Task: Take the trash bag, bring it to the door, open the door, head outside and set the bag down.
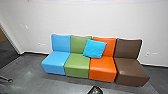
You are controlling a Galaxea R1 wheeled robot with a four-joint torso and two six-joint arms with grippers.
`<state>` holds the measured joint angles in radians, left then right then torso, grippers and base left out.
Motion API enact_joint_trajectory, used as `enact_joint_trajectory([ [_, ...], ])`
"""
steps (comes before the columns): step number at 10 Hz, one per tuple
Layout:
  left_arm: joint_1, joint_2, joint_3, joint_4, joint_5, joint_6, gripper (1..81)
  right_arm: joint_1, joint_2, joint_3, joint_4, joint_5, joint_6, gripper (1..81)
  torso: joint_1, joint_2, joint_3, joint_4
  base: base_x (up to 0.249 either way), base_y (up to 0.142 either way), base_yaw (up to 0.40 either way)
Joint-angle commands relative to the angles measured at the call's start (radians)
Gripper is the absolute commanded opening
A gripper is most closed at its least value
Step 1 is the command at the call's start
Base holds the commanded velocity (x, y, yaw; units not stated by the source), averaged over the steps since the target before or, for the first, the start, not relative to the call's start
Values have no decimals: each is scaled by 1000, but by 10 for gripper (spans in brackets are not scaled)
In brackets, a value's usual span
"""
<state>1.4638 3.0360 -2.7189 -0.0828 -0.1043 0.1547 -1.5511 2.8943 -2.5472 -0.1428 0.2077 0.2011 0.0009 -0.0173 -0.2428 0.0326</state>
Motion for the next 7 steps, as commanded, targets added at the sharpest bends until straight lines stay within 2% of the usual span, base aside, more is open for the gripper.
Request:
enact_joint_trajectory([
  [1, -18, -2, 1, -3, 66, -1, 811, 12, -2, 9, -1, -56, -8, 811, 0, 0, 0, 0, 147, 0, 0],
  [7, -18, -2, 2, -3, 66, -1, 811, 12, -1, 9, -3, -56, -8, 811, 0, 0, 0, 0, 127, 0, 0],
])
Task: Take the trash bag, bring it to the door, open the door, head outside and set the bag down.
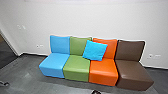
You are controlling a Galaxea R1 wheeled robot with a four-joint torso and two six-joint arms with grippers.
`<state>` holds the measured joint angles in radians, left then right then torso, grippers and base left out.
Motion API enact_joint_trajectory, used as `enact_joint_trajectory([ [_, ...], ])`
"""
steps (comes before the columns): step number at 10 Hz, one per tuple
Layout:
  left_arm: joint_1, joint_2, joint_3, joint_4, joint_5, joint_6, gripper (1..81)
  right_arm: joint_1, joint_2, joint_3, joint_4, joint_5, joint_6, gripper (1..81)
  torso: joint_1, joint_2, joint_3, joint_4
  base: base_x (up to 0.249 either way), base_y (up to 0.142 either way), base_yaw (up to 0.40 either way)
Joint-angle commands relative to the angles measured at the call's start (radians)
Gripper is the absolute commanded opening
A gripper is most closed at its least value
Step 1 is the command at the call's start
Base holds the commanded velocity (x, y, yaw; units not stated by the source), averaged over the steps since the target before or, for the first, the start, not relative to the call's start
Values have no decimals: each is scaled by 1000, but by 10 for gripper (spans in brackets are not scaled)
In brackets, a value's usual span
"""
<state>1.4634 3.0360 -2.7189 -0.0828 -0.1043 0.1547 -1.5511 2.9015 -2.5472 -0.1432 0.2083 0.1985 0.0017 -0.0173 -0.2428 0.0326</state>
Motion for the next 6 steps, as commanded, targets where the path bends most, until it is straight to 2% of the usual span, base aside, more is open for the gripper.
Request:
enact_joint_trajectory([
  [1, -16, -3, 2, -5, 66, -1, 811, 12, -8, 9, -1, -56, -5, 811, 0, 0, 0, 0, 0, 0, 0],
  [4, -16, -9, 2, -6, 64, -4, 811, 2, -9, 10, -1, -56, -7, 811, 0, 0, 0, 0, 0, 0, 0],
  [6, -14, -35, 31, -49, 84, -4, 811, -10, -29, 58, -4, -56, -13, 811, -1, 0, 0, 0, 0, 0, 0],
])
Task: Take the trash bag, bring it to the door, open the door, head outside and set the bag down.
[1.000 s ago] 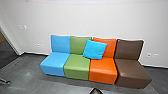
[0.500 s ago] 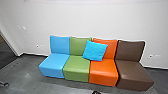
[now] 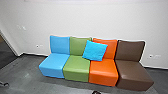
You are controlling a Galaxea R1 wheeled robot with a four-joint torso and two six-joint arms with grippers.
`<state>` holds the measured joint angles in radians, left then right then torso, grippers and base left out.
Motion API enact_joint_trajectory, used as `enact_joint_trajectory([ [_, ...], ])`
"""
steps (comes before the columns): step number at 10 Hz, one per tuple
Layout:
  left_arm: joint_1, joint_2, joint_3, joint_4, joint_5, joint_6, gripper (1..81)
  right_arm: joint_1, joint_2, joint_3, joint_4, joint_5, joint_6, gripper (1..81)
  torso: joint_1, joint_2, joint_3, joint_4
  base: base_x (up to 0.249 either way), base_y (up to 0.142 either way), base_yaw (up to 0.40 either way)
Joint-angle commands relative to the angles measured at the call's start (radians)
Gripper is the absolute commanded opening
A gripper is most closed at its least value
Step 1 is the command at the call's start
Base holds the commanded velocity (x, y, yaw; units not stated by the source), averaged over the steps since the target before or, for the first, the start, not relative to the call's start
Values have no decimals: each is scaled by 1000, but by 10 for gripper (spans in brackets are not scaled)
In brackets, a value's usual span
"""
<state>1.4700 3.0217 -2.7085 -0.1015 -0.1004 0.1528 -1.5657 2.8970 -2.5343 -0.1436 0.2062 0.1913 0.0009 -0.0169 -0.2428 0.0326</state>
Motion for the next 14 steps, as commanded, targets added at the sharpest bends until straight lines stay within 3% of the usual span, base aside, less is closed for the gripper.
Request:
enact_joint_trajectory([
  [1, -23, -58, 65, -35, 84, -2, 811, 5, -55, 100, -4, -56, -6, 811, 0, 0, 0, 0, 0, 0, 0],
  [3, -23, -159, 208, -47, 76, -2, 811, 9, -138, 241, 2, -56, -3, 811, 0, 0, 0, 0, 0, 0, 0],
  [4, -29, -200, 260, -53, 76, -2, 811, 12, -175, 307, 4, -56, 4, 811, 64, -100, 0, 0, 0, 0, 0],
  [5, -36, -239, 300, -70, 76, -2, 811, 17, -215, 370, 4, -56, 7, 811, 66, -103, -60, -33, 0, 0, 0],
  [8, -69, -331, 409, -107, 85, -2, 811, 67, -384, 543, 38, -54, 27, 811, 109, -174, -142, -56, 0, 0, 0],
  [9, -79, -355, 424, -122, 85, -2, 811, 95, -445, 588, 59, -54, 39, 811, 132, -211, -175, -57, 0, 0, 0],
  [10, -99, -369, 426, -141, 103, -2, 811, 139, -496, 628, 73, -54, 46, 811, 157, -249, -119, -40, 0, 0, 0],
  [11, -125, -377, 426, -153, 154, -2, 811, 184, -537, 677, 87, -65, 50, 811, 177, -281, -147, -45, 0, 0, 0],
  [14, -203, -395, 420, -191, 232, -2, 811, 328, -597, 764, 104, -103, 54, 811, 235, -371, -169, -47, 0, 0, 0],
])
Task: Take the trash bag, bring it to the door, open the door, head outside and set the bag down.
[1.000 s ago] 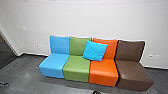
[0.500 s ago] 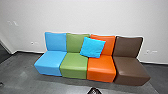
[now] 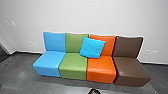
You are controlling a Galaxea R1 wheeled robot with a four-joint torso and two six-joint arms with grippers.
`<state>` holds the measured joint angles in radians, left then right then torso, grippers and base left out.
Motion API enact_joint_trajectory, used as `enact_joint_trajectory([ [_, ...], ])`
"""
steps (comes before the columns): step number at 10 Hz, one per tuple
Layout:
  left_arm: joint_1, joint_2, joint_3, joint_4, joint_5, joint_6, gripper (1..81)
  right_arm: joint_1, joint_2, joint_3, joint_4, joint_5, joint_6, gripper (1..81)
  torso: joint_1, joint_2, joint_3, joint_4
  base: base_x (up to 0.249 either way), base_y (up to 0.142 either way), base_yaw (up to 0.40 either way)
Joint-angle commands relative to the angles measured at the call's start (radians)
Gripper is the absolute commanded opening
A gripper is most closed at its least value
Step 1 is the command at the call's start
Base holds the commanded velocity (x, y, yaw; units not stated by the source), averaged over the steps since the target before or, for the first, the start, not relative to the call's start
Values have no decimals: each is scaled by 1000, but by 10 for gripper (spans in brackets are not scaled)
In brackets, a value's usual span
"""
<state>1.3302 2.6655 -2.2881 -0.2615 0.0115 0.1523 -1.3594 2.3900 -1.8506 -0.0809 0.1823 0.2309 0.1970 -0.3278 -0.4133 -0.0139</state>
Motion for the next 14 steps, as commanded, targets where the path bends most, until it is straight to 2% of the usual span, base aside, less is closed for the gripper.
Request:
enact_joint_trajectory([
  [1, -93, -42, -7, -47, 154, -2, 811, 174, -92, 78, 59, -122, 16, 811, 60, -94, 0, 0, 0, 0, 0],
  [3, -151, -45, -13, -74, 202, -2, 811, 245, -99, 82, 87, -165, 16, 811, 109, -171, -1, 0, 0, 0, 0],
  [7, -249, -45, -30, -107, 277, -2, 811, 274, -185, 84, 133, -165, 16, 811, 204, -321, -1, 0, 0, 0, 0],
  [9, -282, -39, -30, -108, 285, -4, 811, 291, -239, 94, 144, -166, 16, 811, 251, -397, -1, 0, 0, 0, 0],
  [10, -297, -38, -33, -108, 294, -4, 811, 303, -262, 105, 154, -167, 16, 811, 275, -435, -58, 0, 0, 0, 0],
  [12, -334, -33, -51, -123, 350, -2, 811, 352, -309, 148, 168, -196, 16, 811, 315, -501, -108, 0, 0, 0, 0],
  [14, -364, -24, -57, -130, 366, -4, 811, 395, -309, 156, 174, -247, 16, 811, 361, -574, -160, 0, 0, 0, 0],
])
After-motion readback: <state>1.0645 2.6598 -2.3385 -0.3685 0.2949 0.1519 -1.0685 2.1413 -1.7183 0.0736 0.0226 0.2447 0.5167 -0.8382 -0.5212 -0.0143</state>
